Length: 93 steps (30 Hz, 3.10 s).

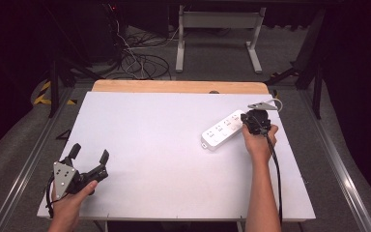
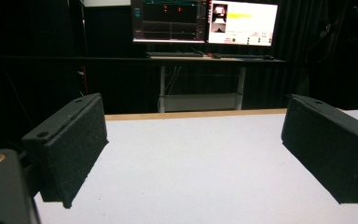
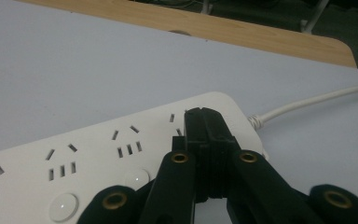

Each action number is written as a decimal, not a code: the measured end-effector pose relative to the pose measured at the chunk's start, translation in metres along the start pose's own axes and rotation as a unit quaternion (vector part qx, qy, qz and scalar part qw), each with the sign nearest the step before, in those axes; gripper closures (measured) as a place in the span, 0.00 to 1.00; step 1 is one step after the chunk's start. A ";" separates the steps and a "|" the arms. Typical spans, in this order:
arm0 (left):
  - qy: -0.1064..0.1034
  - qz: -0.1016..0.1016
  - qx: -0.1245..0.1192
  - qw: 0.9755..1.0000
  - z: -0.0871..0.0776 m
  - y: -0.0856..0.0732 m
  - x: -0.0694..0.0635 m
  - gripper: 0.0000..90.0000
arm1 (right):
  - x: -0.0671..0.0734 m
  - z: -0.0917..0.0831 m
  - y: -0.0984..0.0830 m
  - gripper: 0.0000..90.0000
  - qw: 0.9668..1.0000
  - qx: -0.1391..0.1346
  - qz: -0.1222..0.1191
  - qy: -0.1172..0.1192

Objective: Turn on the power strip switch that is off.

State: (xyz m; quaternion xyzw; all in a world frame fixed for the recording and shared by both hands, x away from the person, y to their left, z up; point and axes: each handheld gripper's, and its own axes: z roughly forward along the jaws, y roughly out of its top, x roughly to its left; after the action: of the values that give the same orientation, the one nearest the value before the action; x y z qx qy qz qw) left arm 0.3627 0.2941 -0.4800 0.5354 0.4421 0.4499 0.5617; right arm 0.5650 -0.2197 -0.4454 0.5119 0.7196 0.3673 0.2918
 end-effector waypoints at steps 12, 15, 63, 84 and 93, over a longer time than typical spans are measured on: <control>-0.003 -0.003 0.002 1.000 0.002 -0.001 -0.002 0.08 | -0.009 -0.034 -0.017 1.00 1.000 -0.030 -0.005 0.008; -0.004 -0.001 0.005 1.000 0.003 -0.002 -0.003 0.08 | -0.010 -0.045 -0.022 1.00 0.999 -0.039 -0.008 0.014; -0.007 0.007 0.010 1.000 0.002 -0.004 -0.003 0.08 | 0.030 -0.139 -0.090 0.14 0.957 -0.277 0.039 -0.076; -0.012 0.004 0.011 1.000 0.006 -0.004 -0.005 0.08 | 0.028 -0.140 -0.092 0.08 0.956 -0.281 0.029 -0.082; -0.013 0.005 0.010 1.000 0.004 -0.004 -0.006 0.08 | 0.029 -0.139 -0.092 0.08 0.958 -0.274 0.029 -0.082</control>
State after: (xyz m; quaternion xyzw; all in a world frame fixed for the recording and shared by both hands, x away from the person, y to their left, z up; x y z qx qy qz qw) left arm 0.3654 0.2873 -0.4839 0.5488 0.4365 0.4412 0.5600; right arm 0.3976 -0.2425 -0.4446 0.4616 0.5492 0.5158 0.4683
